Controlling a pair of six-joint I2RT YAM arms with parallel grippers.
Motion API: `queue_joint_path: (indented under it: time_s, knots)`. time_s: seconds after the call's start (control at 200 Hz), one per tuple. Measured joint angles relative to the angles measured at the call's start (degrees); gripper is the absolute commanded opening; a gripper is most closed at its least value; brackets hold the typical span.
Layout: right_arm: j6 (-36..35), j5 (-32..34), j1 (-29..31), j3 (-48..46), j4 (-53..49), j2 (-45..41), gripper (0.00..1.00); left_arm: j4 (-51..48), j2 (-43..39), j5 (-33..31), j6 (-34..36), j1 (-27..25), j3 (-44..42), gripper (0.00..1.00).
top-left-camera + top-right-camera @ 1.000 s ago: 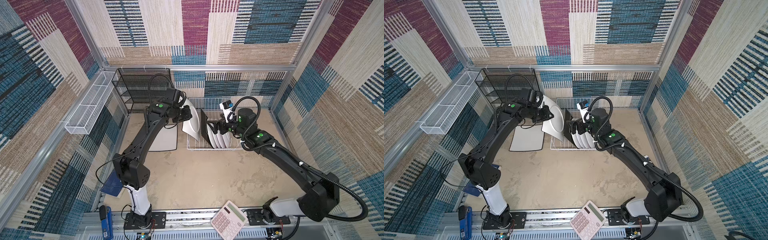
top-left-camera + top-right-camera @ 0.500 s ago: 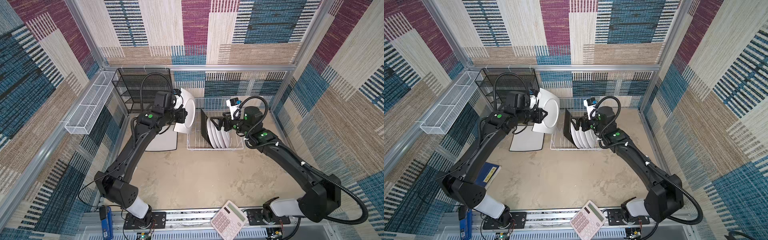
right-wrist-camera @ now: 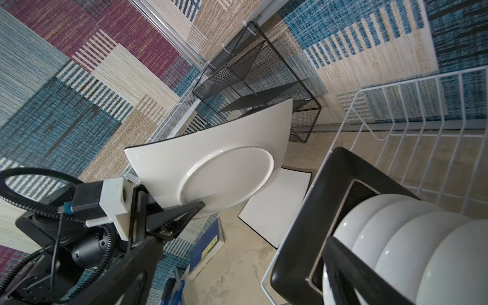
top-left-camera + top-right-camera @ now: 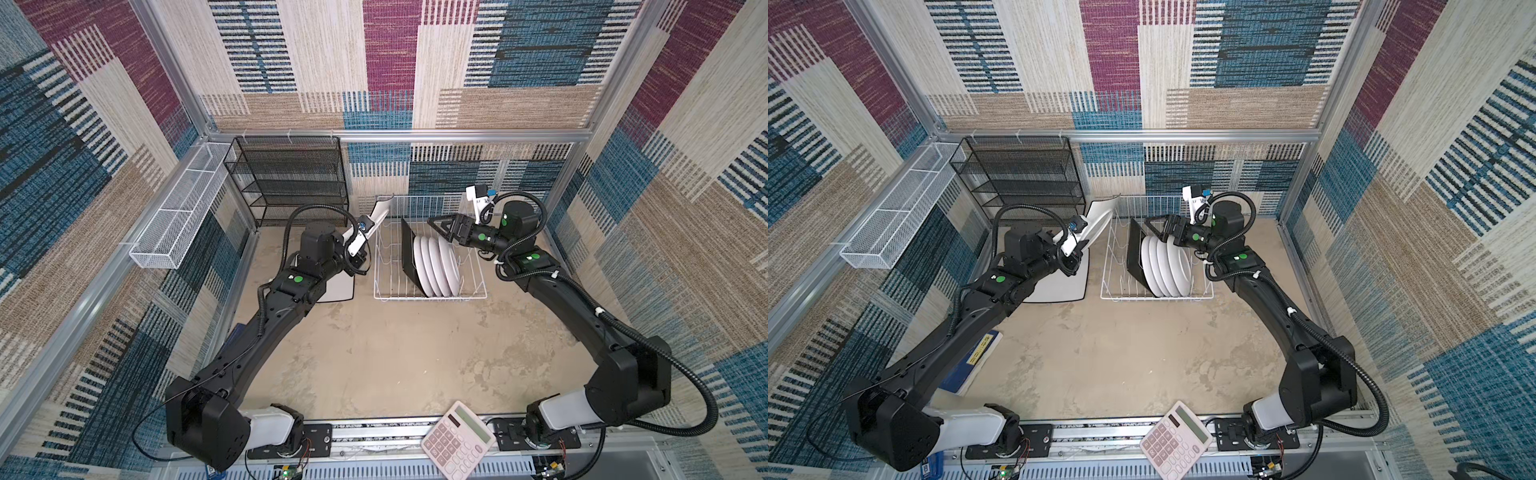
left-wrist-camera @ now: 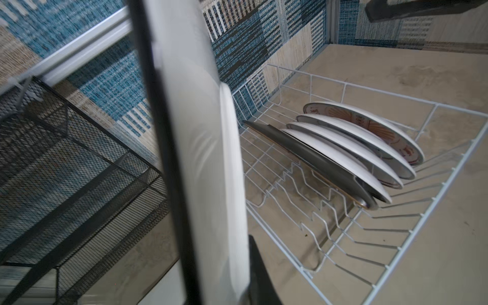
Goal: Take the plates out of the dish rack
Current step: 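Lift the plate from the rack with the left gripper while the right approaches, then grasp the plate's far edge with the right gripper while the left holds it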
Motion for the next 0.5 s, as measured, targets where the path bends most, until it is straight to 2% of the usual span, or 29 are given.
queue_joint_path:
  time_s: [0.135, 0.27, 0.501]
  knots:
    - [7.1, -2.8, 0.1, 1.0, 2.0, 2.9, 0.99, 8.2, -1.4, -3.9, 9.1, -2.1, -4.3, 0.0]
    - [12.2, -4.0, 0.9, 0.8, 4.1, 3.4, 0.99, 14.1, -1.5, -4.6, 19.5, -3.6, -9.0, 0.0]
    - [15.4, -4.4, 1.6, 2.5, 5.4, 5.1, 0.99, 18.8, -0.7, -6.6, 31.3, -4.3, -12.7, 0.0]
